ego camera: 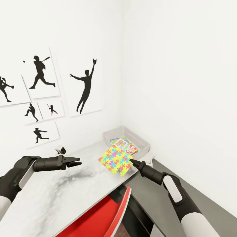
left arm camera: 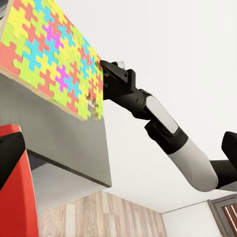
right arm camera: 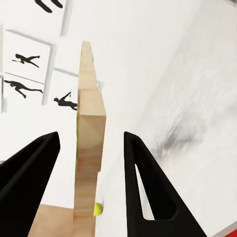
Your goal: Put all the toys in the child's room - the three board games (two on the bed and one on the table), the two jigsaw puzzles on the table, and the tennis ball on the table - inside the toy box on the table in the child's room.
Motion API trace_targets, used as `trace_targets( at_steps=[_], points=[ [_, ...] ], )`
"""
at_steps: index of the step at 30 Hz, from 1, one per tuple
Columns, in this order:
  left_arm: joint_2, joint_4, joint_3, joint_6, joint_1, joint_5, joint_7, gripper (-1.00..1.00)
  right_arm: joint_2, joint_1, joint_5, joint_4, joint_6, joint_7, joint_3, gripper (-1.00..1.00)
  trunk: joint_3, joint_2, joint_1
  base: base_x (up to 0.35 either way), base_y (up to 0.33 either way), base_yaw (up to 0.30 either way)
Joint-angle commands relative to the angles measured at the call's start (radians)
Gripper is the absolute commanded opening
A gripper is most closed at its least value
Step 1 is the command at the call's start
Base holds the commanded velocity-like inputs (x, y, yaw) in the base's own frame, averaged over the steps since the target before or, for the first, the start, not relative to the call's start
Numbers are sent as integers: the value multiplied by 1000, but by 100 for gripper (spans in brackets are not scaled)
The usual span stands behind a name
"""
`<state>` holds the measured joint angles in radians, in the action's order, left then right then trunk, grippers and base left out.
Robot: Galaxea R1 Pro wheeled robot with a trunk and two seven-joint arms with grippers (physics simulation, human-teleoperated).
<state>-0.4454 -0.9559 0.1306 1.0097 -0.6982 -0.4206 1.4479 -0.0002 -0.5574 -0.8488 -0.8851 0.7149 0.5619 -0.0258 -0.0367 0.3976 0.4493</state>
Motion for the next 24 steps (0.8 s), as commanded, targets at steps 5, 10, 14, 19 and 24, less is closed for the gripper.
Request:
trace_targets(
  at_steps=[5, 10, 14, 19, 24],
  points=[
    [-1, 0, 3, 10, -1, -3, 3, 100, 0, -1, -3, 0, 6, 1, -2, -100, -2, 2, 1, 54, 0, 0],
    [-1, 0, 3, 10, -1, -3, 1, 100, 0, -1, -3, 0, 6, 1, -2, -100, -2, 2, 1, 242, -19, 0],
    [-1, 0, 3, 10, -1, -3, 2, 100, 0, -1, -3, 1, 6, 1, -2, -100, -2, 2, 1, 118, -41, 0],
    [-1, 0, 3, 10, -1, -3, -1, 100, 0, -1, -3, 1, 6, 1, -2, -100, -2, 2, 1, 32, -19, 3],
    [-1, 1, 3, 10, -1, -3, -1, 100, 0, -1, -3, 0, 6, 1, -2, -100, -2, 2, 1, 45, -24, 64]
  ],
)
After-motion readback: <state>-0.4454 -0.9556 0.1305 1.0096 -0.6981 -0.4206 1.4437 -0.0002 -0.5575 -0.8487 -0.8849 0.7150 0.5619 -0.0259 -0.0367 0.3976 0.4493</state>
